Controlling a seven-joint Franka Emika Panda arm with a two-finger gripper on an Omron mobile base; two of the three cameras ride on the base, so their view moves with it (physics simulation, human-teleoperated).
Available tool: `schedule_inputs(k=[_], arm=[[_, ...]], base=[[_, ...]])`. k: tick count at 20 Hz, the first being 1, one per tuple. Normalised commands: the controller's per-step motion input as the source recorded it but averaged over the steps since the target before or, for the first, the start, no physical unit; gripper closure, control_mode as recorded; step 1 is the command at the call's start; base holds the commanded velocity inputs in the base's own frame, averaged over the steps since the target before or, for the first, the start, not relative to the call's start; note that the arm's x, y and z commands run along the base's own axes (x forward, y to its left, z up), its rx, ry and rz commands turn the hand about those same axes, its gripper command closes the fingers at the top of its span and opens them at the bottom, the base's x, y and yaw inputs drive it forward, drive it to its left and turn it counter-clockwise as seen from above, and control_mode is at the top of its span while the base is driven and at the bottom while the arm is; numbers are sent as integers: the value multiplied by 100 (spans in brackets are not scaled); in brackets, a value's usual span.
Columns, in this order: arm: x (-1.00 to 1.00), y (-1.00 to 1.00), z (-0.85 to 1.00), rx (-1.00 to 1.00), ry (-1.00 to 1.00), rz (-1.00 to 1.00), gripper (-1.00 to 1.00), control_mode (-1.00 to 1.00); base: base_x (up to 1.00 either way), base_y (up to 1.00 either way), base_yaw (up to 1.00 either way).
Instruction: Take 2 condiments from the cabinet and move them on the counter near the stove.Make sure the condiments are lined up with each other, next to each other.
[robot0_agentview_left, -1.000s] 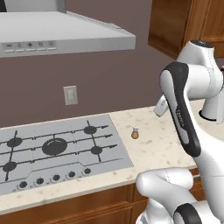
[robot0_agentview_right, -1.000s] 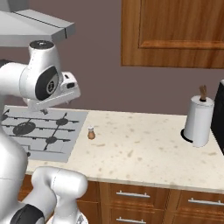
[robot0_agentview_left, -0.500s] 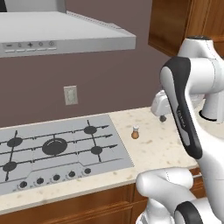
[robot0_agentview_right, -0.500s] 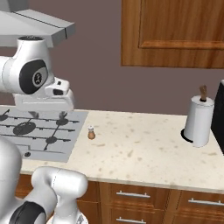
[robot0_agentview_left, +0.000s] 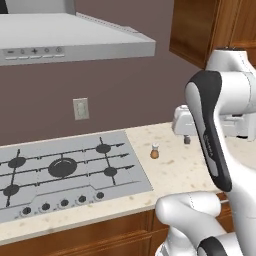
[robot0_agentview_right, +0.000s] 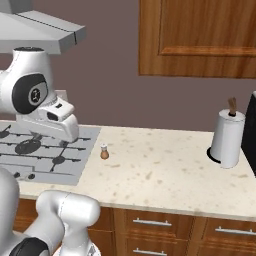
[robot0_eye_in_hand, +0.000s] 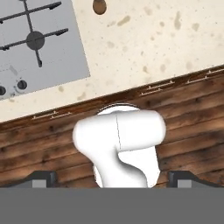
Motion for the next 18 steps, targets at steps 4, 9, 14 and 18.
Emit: schedule_inputs(k=[4, 9, 14, 18], arm=[[-10, 0, -17, -1, -1, 0, -100, -100], [-8, 0, -6, -1, 0, 0, -100, 100], [0, 0, 0, 0, 0, 0, -100, 100], [0, 0, 0, 0, 0, 0, -100, 100]], base=[[0, 0, 0], [-53, -7, -1], [-100, -62, -6], [-94, -70, -36]])
